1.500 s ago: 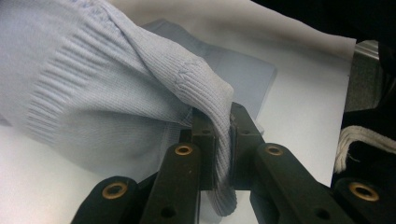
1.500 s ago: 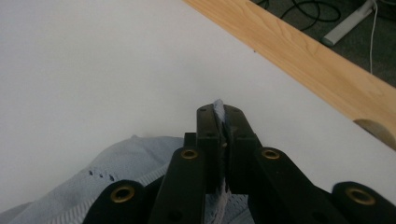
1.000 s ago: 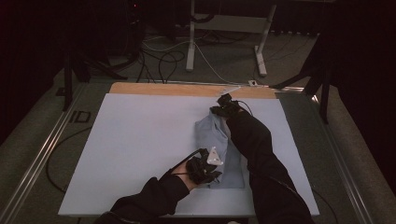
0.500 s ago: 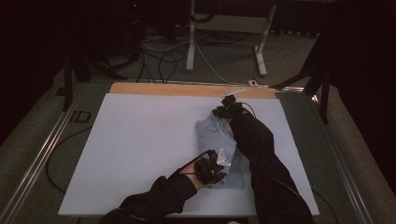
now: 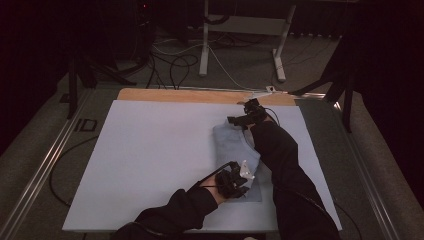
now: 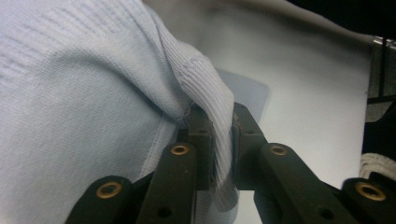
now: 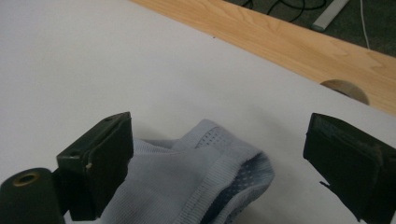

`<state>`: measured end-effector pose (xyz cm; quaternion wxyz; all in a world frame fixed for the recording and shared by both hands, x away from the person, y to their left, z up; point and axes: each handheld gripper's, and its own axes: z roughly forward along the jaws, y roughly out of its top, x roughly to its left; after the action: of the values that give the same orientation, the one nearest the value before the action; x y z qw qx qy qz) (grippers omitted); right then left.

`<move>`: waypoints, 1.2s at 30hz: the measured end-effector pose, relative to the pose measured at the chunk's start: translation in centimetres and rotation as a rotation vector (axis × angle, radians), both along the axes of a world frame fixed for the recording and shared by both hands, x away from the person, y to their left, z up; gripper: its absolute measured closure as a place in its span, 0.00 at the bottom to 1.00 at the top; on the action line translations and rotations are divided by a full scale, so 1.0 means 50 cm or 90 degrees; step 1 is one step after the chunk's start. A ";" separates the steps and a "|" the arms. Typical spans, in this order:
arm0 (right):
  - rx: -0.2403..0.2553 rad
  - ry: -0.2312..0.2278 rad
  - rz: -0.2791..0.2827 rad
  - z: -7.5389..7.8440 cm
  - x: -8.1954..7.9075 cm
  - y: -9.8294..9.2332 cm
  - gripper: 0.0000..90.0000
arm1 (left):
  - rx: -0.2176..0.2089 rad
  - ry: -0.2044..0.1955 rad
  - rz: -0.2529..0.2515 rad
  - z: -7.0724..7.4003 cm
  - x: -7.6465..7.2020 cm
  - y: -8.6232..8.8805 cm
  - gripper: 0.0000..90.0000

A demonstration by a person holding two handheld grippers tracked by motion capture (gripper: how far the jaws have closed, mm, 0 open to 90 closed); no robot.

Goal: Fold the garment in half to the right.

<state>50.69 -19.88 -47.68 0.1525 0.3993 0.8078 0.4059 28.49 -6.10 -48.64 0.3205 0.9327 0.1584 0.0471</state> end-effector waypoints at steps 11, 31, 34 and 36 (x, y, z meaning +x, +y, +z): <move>-0.004 -0.017 -0.005 0.015 -0.010 -0.022 0.09 | 0.007 0.034 -0.050 -0.025 -0.018 -0.052 0.76; -0.017 -0.021 0.035 0.016 -0.017 -0.023 0.10 | -0.062 0.014 -0.079 0.020 -0.028 -0.007 0.43; -0.020 -0.021 0.037 0.016 -0.020 -0.024 0.10 | -0.064 0.011 -0.061 0.026 -0.020 0.014 0.39; -0.021 -0.020 0.040 0.016 -0.020 -0.025 0.10 | -0.068 0.010 -0.057 0.030 -0.016 0.027 0.38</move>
<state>49.67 -21.13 -46.90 0.1595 0.3648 0.8239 0.4033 27.67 -4.75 -47.14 0.3707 0.9206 0.1211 0.0172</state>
